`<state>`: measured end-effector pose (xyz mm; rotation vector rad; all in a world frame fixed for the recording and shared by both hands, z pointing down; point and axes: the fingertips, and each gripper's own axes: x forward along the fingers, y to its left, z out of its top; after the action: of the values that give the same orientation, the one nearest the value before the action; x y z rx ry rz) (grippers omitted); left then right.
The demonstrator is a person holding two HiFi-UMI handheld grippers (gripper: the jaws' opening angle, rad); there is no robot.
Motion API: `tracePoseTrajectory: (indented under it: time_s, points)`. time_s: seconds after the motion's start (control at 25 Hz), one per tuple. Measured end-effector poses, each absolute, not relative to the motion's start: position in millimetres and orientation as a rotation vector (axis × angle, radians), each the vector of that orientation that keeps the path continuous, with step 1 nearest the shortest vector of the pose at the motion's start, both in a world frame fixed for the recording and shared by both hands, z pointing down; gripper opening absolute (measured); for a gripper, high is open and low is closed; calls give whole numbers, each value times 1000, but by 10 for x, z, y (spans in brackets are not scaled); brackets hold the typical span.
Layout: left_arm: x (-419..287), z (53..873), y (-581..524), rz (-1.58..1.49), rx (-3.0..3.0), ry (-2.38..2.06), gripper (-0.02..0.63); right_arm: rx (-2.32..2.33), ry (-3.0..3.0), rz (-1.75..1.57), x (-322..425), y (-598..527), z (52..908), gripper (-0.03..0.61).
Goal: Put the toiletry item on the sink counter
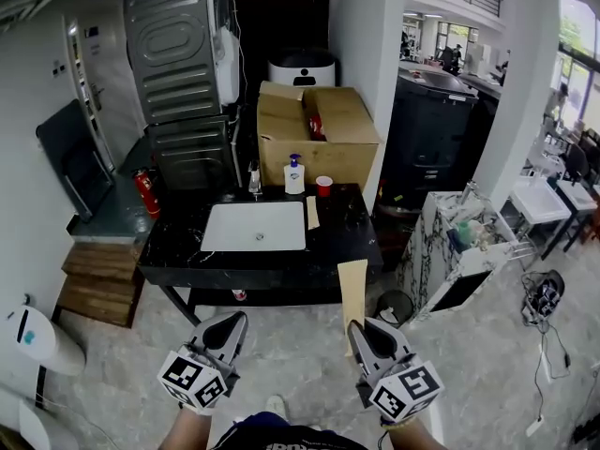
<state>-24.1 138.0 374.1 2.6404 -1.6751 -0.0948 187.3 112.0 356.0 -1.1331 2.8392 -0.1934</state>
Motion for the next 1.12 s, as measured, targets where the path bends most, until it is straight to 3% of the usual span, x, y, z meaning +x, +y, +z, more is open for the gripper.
tracePoseTrajectory:
  time_s: [0.56,1.12]
  points:
    - [-413,3878,142,-143,2659,-1597,15,-1227,2836,-201,1637,-3,3660,69]
    - [-1440,3716,-1172,-238,2657,-1570,15,-1243,2855,-145,568,-1321,3374,69]
